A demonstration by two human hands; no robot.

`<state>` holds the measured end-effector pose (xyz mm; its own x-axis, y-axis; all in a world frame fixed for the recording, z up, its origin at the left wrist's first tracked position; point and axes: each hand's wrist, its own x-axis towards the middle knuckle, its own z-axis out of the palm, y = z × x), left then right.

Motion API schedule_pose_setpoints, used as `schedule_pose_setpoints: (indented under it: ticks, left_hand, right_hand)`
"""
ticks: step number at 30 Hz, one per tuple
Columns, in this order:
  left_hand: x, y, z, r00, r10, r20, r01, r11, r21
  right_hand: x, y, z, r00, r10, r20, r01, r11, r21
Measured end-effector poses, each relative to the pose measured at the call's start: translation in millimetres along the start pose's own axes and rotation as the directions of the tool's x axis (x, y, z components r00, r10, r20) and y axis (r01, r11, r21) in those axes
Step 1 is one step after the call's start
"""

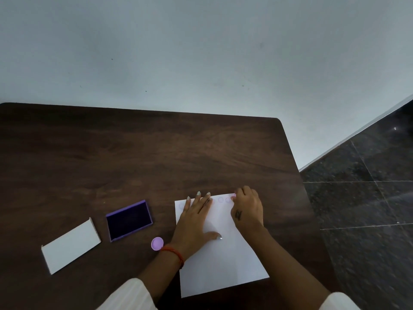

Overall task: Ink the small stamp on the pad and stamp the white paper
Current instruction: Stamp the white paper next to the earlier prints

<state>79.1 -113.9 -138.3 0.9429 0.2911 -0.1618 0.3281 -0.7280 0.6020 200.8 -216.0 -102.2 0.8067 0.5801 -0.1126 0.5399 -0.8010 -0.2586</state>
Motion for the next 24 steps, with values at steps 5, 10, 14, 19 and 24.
schedule_pose_setpoints:
  ticks: [5,10,14,19,24]
  left_hand:
    - [0.1,-1.9,2.6,1.000,0.002,-0.017,-0.003,0.999,-0.036]
    - [-0.4,-6.2,7.1,1.000,0.008,-0.024,-0.010,0.997,-0.080]
    - [0.0,-6.4,8.1,0.999,0.012,-0.030,-0.014,0.995,-0.096]
    - [0.2,-8.0,8.7,0.999,0.026,-0.040,-0.030,0.995,-0.092]
    - [1.1,-10.2,9.6,0.998,0.049,-0.050,-0.053,0.995,-0.089]
  right_hand:
    - [-1.0,0.5,1.0,1.000,-0.002,-0.028,0.002,1.000,0.011]
    - [-3.1,1.2,3.3,0.996,-0.030,-0.081,0.030,1.000,0.005]
    - [-3.4,0.0,4.0,0.996,-0.040,-0.084,0.039,0.999,-0.011]
    - [-5.6,-1.1,4.8,0.983,-0.092,-0.161,0.086,0.995,-0.048]
    - [-6.0,-1.2,3.5,0.978,-0.134,-0.160,0.122,0.989,-0.078]
